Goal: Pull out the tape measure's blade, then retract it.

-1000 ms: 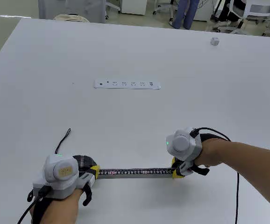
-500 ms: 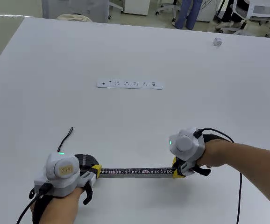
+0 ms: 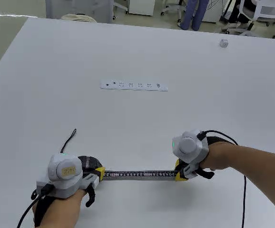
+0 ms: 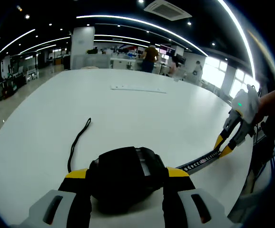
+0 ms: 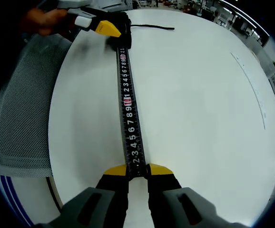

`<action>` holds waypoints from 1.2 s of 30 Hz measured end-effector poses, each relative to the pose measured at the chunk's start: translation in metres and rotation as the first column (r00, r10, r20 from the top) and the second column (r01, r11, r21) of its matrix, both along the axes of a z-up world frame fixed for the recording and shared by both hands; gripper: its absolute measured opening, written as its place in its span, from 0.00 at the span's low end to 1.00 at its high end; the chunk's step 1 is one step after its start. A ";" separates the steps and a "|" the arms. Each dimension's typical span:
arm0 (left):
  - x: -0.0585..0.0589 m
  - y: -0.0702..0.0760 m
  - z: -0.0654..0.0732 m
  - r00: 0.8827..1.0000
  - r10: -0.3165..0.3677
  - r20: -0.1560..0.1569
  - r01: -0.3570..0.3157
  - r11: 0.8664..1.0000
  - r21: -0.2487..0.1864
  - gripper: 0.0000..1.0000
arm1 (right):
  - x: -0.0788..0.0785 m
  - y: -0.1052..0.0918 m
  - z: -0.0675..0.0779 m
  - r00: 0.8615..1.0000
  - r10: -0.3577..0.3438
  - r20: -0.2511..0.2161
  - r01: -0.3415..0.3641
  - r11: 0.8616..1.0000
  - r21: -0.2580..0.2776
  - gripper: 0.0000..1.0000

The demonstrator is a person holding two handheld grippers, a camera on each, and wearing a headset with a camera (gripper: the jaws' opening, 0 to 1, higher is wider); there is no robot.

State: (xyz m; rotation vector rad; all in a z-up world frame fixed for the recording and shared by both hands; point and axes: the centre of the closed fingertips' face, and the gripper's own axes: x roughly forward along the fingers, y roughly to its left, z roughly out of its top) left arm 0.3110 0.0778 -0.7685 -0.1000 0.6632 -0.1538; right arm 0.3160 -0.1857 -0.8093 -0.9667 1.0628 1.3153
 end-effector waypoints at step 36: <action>0.001 0.000 -0.001 1.000 -0.004 -0.016 0.004 1.000 -0.015 0.57 | -0.001 0.024 0.001 1.000 -0.005 -0.009 0.005 1.000 0.012 0.14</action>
